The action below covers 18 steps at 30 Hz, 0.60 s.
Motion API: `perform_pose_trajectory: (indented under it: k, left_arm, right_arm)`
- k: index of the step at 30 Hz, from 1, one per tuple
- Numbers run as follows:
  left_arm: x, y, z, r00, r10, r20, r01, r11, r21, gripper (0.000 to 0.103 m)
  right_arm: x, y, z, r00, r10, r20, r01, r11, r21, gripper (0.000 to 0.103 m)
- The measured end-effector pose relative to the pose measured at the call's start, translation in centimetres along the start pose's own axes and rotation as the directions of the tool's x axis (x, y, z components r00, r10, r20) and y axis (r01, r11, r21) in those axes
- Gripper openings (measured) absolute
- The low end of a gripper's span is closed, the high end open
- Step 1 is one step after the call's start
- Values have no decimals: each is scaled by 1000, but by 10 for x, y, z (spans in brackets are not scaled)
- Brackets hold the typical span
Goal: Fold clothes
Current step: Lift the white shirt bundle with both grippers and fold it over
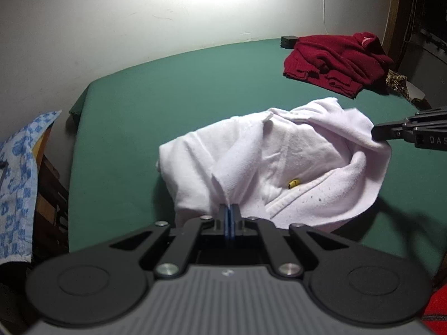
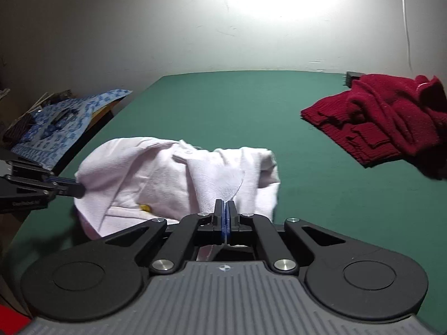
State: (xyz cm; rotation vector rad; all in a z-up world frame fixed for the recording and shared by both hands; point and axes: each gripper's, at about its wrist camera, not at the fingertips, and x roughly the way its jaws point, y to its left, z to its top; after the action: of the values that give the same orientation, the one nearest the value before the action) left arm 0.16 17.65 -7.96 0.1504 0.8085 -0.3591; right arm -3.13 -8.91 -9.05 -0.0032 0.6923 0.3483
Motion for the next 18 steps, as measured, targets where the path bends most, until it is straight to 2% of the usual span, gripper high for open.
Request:
perform_pose_trajectory:
  k: [5,10,12,15,17,18]
  left_arm:
    - [-5,11,13,999,-11,37,13,999,-51,2]
    - [0,16,23,998,-2,61,8,995,-95,2]
    - [0,19,27,997,7,73,2,993,-115,1]
    - [-6,32,36,994,-30,109,49,983,-179,1]
    - [-7,35,40,993,-36,111,57,980,-191,1]
    - [-6,32,41,995,-28,100,44,985,-164,1]
  right_arm:
    - [8,-5,-1,1000,16,8,-17,997,73,0]
    - [13,-5,3,1000,12,12,-13,997,80,0]
    - [11,-15,7,999,42,21,-45,987,151,0]
    - [11,-39,15,994,96,45,-105,940,324,0]
    - [14,-47,20,994,96,43,-105,929,355,0]
    - [15,-48,22,995,90,40,-98,932,348,0]
